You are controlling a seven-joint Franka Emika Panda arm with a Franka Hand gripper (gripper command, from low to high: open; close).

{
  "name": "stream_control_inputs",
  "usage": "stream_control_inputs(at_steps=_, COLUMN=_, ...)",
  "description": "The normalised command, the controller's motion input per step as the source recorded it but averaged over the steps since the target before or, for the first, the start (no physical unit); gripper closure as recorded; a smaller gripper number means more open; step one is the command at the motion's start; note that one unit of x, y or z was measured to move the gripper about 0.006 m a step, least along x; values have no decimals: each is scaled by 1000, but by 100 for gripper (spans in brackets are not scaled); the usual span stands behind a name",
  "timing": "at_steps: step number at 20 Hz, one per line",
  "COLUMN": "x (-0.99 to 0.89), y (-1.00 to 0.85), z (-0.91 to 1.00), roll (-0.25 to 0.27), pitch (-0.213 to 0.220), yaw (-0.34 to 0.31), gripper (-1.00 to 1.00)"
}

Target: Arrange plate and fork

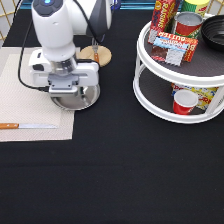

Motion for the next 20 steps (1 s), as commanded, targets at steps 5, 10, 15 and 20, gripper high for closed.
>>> stream_control_inputs(at_steps=5, x=319, y=-806, z=42, roll=123, pitch=56, yaw=46, gripper=-100)
stream_control_inputs(at_steps=10, x=198, y=-706, z=155, roll=122, pitch=111, yaw=-13, gripper=-100)
stream_control_inputs(at_steps=15, x=46, y=-588, z=102, roll=121, pitch=135, yaw=-68, gripper=-100)
stream_control_inputs(at_steps=20, x=0, y=-594, z=56, roll=111, pitch=143, yaw=-82, gripper=-100)
